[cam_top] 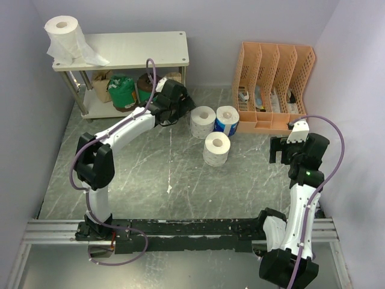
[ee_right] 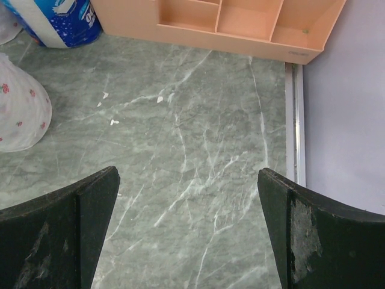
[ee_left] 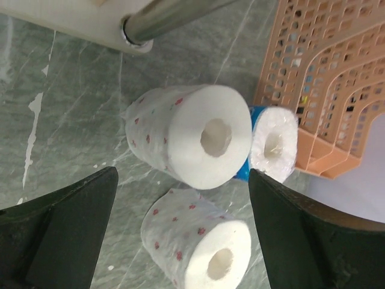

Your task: Place and organize the paper towels onto the shelf

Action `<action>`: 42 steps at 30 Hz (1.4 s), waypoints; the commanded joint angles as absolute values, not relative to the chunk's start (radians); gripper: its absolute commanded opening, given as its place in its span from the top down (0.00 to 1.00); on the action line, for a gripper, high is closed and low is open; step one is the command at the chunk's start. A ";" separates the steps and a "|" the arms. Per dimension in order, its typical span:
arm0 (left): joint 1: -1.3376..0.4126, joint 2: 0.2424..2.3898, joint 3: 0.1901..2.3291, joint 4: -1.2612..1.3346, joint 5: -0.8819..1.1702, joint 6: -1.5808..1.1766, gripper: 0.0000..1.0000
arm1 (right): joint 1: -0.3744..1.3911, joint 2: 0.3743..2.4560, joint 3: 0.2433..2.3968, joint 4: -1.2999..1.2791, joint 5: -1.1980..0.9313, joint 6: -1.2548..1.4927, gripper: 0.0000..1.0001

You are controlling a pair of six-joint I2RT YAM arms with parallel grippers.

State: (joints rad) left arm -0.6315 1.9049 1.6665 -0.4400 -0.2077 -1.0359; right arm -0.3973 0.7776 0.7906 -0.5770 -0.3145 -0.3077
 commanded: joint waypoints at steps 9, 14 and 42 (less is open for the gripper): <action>-0.654 1.981 1.612 -0.305 -0.272 -1.205 0.17 | -0.397 0.763 0.784 -0.558 -0.308 -0.305 0.00; -0.657 2.013 1.576 -0.214 -0.231 -1.242 0.19 | -0.397 0.761 0.783 -0.558 -0.310 -0.305 0.00; -0.693 2.125 1.573 -0.050 -0.171 -1.210 0.93 | -0.397 0.761 0.782 -0.561 -0.318 -0.309 0.00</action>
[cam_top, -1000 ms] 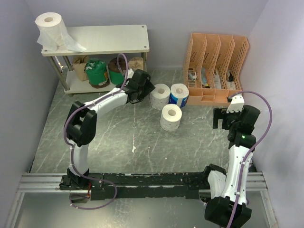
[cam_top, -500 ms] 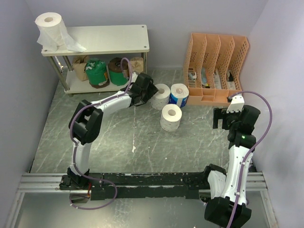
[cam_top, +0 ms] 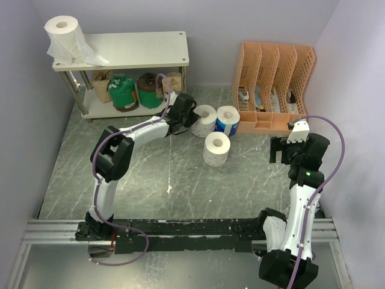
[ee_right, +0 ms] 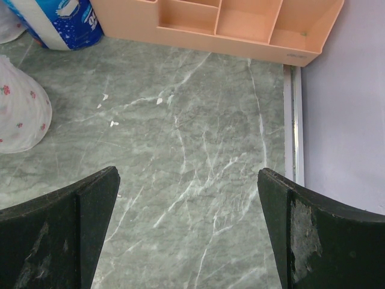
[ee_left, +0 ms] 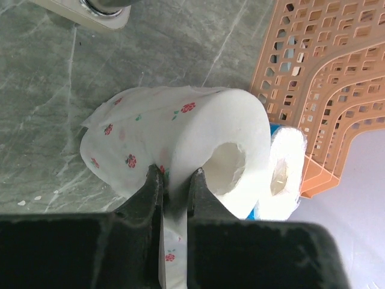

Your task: Place and organize the paper towels onto the shelf

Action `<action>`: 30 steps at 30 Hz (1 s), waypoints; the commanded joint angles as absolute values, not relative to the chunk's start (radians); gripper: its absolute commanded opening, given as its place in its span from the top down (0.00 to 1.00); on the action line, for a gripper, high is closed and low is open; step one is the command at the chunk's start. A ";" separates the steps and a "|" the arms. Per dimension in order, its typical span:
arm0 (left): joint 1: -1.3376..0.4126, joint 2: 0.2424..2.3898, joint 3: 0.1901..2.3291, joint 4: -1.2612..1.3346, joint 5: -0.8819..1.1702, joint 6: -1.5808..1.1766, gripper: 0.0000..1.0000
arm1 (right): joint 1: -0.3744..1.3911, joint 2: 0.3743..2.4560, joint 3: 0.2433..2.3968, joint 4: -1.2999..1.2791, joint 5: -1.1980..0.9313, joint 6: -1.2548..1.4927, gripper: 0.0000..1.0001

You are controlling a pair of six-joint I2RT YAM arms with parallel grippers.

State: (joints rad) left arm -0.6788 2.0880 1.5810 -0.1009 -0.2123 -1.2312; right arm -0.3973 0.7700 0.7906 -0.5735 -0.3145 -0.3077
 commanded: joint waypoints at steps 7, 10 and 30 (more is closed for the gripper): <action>-0.726 1.953 1.558 -0.082 -0.186 -1.079 0.93 | -0.397 0.759 0.782 -0.561 -0.317 -0.308 0.00; -0.729 1.824 1.548 -0.137 -0.172 -1.031 0.93 | -0.397 0.756 0.782 -0.562 -0.321 -0.311 0.00; -0.558 1.446 1.907 -0.581 -0.480 -0.906 0.93 | -0.397 0.744 0.783 -0.567 -0.337 -0.316 0.00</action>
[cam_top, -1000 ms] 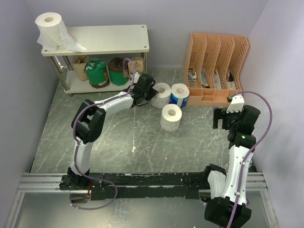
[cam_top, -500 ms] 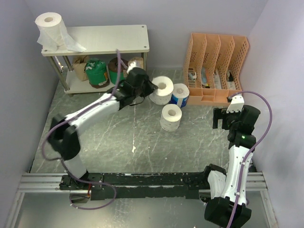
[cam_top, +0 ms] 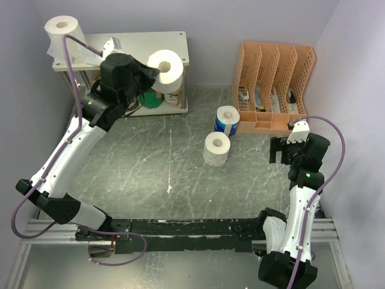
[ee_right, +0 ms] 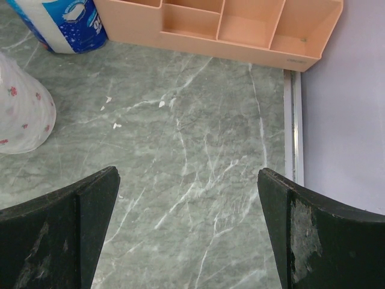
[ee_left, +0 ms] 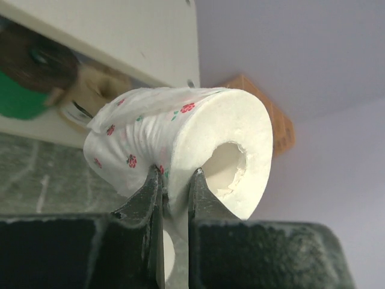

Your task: Place and organize the paper towels onto the shelf

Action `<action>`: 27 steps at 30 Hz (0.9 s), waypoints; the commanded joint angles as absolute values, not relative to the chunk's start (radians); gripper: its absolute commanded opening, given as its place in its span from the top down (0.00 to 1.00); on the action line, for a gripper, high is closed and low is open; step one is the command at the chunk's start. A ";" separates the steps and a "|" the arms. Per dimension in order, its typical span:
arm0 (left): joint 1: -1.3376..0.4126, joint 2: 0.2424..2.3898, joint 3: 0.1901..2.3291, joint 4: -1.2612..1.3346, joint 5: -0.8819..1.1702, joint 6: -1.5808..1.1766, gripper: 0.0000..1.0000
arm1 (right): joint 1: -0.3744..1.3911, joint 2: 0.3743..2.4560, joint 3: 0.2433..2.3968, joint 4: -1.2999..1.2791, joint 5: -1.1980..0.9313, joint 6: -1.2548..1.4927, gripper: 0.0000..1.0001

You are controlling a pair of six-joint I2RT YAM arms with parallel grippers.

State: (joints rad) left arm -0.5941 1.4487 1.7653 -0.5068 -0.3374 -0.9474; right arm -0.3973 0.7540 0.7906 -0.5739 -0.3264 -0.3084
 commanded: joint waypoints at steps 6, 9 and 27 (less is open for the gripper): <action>-0.503 1.491 2.085 -0.563 -0.559 -0.854 0.93 | -0.397 0.751 0.782 -0.566 -0.339 -0.319 0.00; -0.473 1.488 2.077 -0.537 -0.620 -0.888 0.93 | -0.397 0.756 0.782 -0.567 -0.342 -0.321 0.00; -0.147 1.590 2.036 -0.521 -0.460 -1.057 0.93 | -0.397 0.761 0.781 -0.570 -0.351 -0.327 0.00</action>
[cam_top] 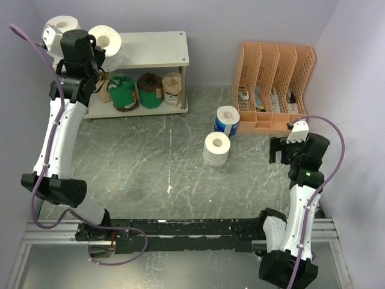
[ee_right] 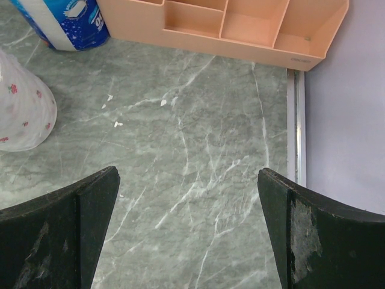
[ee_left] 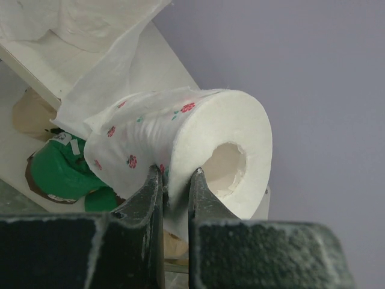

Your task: Place and organize the paper towels onto the shelf

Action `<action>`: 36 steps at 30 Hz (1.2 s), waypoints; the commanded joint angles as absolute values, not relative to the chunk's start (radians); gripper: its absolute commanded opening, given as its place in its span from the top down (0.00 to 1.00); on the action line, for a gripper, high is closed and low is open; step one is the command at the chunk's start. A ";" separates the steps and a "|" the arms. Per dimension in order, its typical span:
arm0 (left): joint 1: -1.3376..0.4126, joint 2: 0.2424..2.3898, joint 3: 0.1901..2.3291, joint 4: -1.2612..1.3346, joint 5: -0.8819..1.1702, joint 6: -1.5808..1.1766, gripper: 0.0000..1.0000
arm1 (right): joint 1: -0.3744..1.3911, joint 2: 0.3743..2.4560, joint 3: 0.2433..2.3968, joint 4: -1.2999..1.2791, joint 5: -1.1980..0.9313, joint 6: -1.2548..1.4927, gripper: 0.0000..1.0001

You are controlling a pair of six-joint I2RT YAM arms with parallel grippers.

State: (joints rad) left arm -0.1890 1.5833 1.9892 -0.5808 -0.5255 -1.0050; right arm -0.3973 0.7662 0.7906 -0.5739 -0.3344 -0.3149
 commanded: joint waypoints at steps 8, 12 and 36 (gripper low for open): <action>-0.032 1.660 2.049 -0.518 -0.344 -1.122 0.93 | -0.397 0.759 0.779 -0.568 -0.347 -0.323 0.00; -0.005 1.688 2.059 -0.502 -0.307 -1.135 0.93 | -0.397 0.766 0.781 -0.571 -0.348 -0.324 0.00; -0.564 1.410 1.544 -0.366 0.089 -0.781 0.00 | -0.396 0.782 0.784 -0.578 -0.369 -0.330 0.00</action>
State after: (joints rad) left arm -0.4145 1.3338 1.6081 -0.3222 0.0662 -0.9035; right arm -0.3973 0.7784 0.7906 -0.5747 -0.3538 -0.3157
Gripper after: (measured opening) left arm 0.994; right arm 0.999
